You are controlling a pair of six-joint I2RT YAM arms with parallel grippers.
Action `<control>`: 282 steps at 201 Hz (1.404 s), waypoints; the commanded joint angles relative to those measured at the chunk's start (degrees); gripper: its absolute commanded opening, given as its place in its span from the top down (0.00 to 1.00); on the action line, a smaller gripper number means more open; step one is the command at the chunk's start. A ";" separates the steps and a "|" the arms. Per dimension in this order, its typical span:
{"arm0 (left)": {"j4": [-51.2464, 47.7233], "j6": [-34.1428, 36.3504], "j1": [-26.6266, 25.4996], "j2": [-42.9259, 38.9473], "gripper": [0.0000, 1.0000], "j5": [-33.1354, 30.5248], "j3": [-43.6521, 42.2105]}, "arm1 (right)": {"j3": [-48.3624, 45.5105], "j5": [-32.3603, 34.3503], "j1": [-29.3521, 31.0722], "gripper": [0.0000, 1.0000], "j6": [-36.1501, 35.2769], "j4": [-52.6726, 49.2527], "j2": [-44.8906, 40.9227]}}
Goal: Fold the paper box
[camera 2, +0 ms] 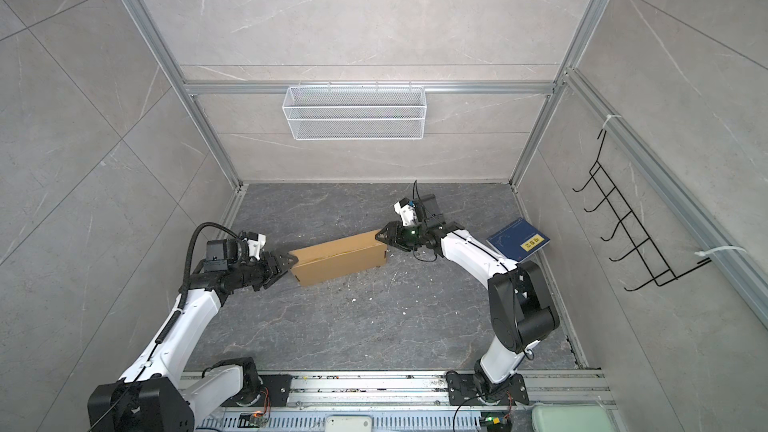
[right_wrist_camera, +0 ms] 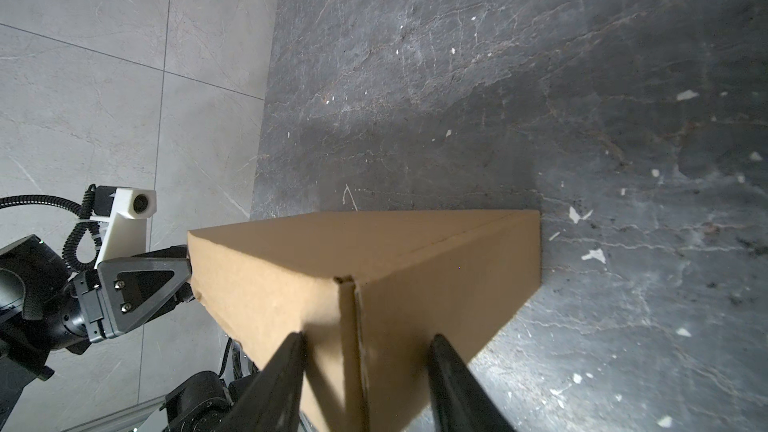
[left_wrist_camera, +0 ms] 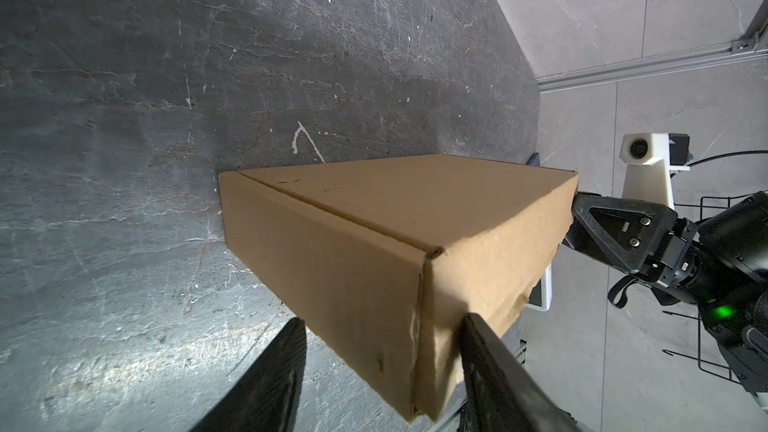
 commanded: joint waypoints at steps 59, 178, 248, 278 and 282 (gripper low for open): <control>-3.94 -1.84 -0.94 -3.78 0.36 0.10 -0.62 | -7.04 1.29 2.90 0.49 0.36 -4.78 -4.22; -6.05 -1.39 -1.52 -6.28 0.35 -0.37 0.32 | -10.05 3.49 3.72 0.36 -0.15 -7.18 -9.70; -3.87 -2.98 -3.27 -4.21 0.35 -5.36 -1.81 | -9.17 4.71 3.81 0.31 0.40 -7.10 -7.52; -0.64 -4.64 -7.12 -4.39 0.33 -13.37 -4.88 | -8.29 8.83 4.40 0.29 -2.00 -9.34 -4.78; -0.05 -4.73 -7.65 -4.52 0.33 -14.55 -5.22 | -7.96 9.73 4.59 0.29 -2.45 -9.78 -4.38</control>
